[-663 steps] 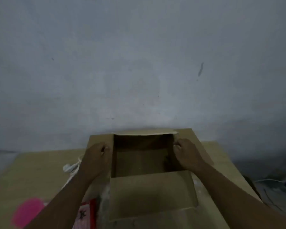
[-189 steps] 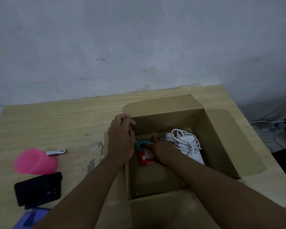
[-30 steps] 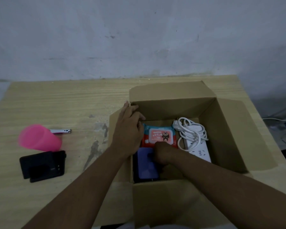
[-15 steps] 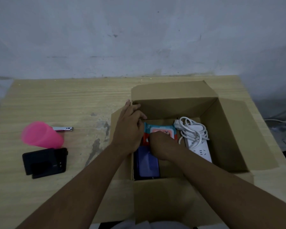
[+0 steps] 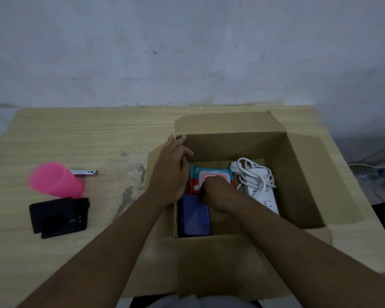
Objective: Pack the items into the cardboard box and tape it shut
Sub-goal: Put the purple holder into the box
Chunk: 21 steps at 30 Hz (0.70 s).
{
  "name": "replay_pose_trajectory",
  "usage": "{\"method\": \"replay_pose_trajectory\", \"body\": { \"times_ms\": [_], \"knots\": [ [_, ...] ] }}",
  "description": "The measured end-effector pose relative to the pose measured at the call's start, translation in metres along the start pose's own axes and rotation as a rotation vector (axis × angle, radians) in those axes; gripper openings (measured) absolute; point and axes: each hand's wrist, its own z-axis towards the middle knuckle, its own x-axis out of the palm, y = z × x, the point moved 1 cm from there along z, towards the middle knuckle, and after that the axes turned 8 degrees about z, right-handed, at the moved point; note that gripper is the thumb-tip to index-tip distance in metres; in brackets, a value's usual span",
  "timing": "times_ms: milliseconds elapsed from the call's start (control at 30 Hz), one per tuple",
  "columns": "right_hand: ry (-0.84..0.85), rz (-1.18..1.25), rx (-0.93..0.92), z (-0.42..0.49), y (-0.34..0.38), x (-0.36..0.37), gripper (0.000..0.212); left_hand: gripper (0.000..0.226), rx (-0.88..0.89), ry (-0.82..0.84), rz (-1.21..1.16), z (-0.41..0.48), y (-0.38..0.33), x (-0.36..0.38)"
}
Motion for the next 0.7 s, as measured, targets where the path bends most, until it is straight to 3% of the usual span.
{"method": "replay_pose_trajectory", "body": {
  "times_ms": [100,233,333,533,700],
  "knots": [
    [-0.1,0.124,-0.091,-0.008,0.002,-0.008,0.022,0.021,-0.047,-0.033,-0.086,-0.008,0.0,-0.006],
    [-0.573,0.479,-0.284,-0.023,0.029,-0.011,0.021,0.032,-0.047,0.02,-0.16,-0.028,0.013,-0.018],
    [-0.685,0.445,-0.49,-0.032,0.06,-0.005,0.021,0.035,-0.03,0.081,-0.138,-0.046,0.027,-0.031],
    [-0.518,-0.035,-0.631,-0.023,0.103,0.022,0.037,0.023,-0.086,0.101,-0.072,-0.083,0.059,-0.059],
    [-0.349,-0.428,-0.612,-0.025,0.126,0.034,0.029,0.021,-0.181,0.094,0.08,-0.118,0.098,-0.088]
  ]
}}
